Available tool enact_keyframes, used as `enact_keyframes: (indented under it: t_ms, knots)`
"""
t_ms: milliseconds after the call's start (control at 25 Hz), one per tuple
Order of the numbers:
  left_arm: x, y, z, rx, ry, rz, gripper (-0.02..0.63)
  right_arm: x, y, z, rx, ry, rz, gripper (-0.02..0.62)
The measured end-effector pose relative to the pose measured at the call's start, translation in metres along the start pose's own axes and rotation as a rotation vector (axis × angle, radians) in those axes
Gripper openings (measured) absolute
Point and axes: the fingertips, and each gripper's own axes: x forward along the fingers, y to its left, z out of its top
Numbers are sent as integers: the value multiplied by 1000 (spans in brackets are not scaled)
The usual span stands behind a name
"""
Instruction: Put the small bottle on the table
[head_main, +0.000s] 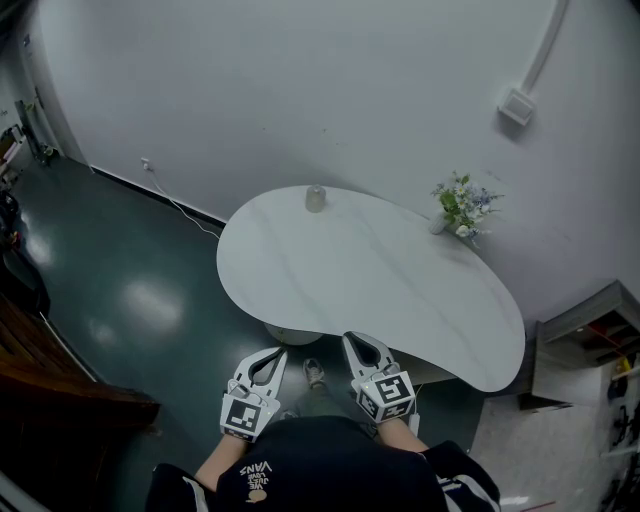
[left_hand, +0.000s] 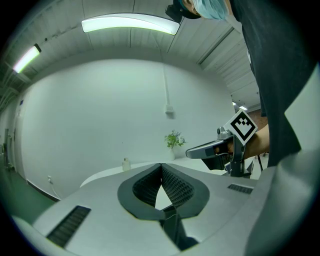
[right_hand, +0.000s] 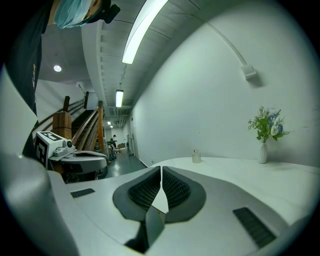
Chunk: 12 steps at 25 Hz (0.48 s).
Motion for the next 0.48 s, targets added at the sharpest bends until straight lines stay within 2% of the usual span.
enact_keyframes:
  t_ms: [280,480]
  knots:
    - [-1,5,3,-26,-11,12,20,4,2,-1,-6,15,3,46]
    - [2,12,-4,-44,13,11,20,11,2,0,-3,20,7,46]
